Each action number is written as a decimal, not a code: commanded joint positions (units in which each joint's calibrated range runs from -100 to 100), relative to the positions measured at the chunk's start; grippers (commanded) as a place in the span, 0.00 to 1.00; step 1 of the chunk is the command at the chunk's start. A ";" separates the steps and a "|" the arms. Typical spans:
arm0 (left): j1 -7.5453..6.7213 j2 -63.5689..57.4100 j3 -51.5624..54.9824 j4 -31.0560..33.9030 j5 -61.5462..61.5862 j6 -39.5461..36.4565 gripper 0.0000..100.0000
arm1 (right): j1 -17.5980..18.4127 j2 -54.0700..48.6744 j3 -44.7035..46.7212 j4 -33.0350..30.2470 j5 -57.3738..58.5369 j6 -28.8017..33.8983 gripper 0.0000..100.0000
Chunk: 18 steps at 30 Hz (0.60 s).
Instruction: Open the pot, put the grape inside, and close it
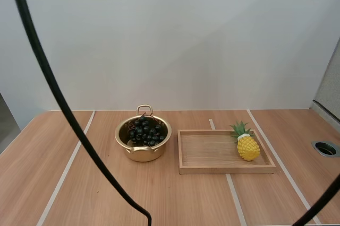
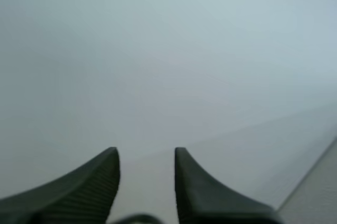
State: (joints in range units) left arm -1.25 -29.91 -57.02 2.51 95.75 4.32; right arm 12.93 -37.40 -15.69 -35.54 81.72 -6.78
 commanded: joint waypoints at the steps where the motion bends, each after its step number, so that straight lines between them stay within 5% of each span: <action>1: 0.04 2.07 -0.04 0.75 1.58 -2.34 0.00 | -0.23 -3.11 -0.52 -5.71 3.20 3.85 0.00; 18: 0.04 12.51 8.14 -5.31 4.25 -7.18 0.00 | -0.23 -10.44 -0.36 -6.75 14.83 5.32 0.00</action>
State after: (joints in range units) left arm -1.25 -17.80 -51.43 -1.54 100.00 -2.11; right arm 12.93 -46.59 -15.80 -41.18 94.69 -1.68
